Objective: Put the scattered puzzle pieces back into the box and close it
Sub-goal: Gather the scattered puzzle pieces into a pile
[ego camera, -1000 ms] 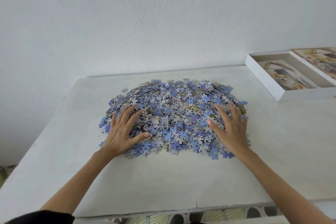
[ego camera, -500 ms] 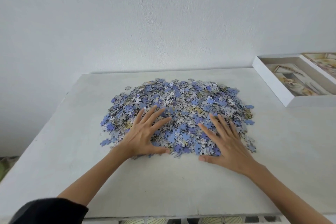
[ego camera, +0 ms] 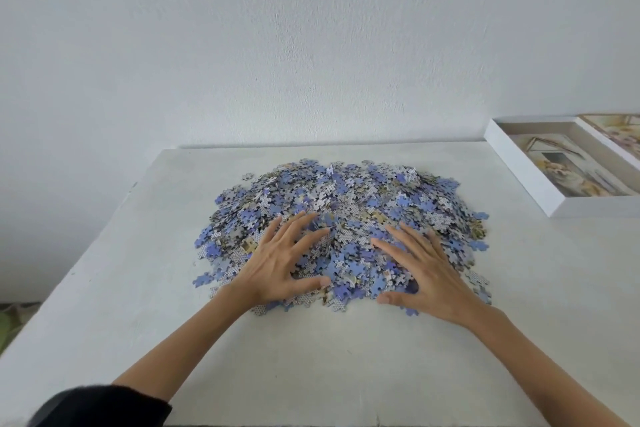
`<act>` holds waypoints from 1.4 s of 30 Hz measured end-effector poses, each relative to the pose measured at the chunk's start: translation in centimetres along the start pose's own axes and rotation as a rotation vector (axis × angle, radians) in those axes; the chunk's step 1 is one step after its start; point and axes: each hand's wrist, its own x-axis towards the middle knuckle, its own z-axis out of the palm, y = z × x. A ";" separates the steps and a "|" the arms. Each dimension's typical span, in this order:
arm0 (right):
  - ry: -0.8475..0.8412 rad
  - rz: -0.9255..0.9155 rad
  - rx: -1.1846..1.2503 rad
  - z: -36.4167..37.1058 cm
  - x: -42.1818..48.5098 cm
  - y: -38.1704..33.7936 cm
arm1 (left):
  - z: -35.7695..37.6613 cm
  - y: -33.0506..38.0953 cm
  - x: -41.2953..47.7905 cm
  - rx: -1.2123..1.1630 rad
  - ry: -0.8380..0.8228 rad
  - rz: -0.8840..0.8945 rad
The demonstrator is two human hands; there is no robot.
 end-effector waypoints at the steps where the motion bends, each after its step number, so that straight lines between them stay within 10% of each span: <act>1: 0.001 0.004 0.013 -0.4 0.5 0.0 | -0.2 0.0 0.3 -0.017 0.019 -0.009; 19: -0.088 0.213 -0.020 -1.0 14.8 2.8 | -0.3 -5.7 8.8 0.029 -0.191 -0.352; 42: 0.084 0.058 -0.032 -1.6 14.7 1.4 | -0.6 -6.2 9.3 -0.004 0.001 -0.168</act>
